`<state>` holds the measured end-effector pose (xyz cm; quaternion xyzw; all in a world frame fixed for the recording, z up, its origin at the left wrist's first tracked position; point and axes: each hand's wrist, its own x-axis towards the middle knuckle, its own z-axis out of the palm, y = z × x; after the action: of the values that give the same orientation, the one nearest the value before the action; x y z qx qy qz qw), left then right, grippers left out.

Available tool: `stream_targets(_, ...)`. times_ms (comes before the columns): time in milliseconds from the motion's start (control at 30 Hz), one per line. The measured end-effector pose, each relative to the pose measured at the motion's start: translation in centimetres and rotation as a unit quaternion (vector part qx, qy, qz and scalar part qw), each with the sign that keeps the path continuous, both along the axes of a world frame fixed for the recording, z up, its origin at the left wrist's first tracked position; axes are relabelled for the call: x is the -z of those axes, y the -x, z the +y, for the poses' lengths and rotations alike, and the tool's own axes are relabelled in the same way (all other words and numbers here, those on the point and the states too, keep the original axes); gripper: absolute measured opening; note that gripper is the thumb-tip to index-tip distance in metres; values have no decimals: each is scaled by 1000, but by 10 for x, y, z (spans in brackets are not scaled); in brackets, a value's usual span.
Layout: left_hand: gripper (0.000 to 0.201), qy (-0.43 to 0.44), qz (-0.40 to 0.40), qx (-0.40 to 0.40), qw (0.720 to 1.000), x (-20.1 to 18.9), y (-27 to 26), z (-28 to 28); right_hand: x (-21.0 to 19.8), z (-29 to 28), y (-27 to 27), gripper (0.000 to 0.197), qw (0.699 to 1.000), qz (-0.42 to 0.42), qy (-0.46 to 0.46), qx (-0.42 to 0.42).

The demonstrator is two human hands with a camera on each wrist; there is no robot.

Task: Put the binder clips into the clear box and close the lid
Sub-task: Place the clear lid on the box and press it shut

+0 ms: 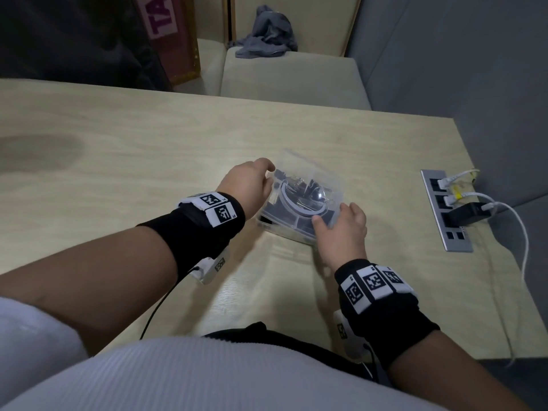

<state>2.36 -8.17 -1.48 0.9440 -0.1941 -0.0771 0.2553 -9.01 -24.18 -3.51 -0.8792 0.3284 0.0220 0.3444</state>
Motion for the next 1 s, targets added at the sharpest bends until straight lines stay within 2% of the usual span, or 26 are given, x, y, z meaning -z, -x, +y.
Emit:
stream_targets(133, 32, -9, 6, 4, 1000, 1, 0, -3, -2, -2, -5, 65, 1000, 18, -16, 17)
stream_targets(300, 33, -30, 19, -10, 999, 6, -4, -2, -2, -7, -7, 60, 999, -9, -48, 9)
stream_targets(433, 35, -87, 23, 1, 996, 8, -12, -3, -6, -10, -8, 64, 998, -2, -56, -14)
stream_targets(633, 31, -158, 25, 27, 987, 7, -19, -10, -12, -14, -13, 57, 999, 20, -31, -29)
stream_targets(1000, 24, -188, 44, 44, 980, 5, -15, -9, -11, -17, -10, 47, 999, 24, 6, -36)
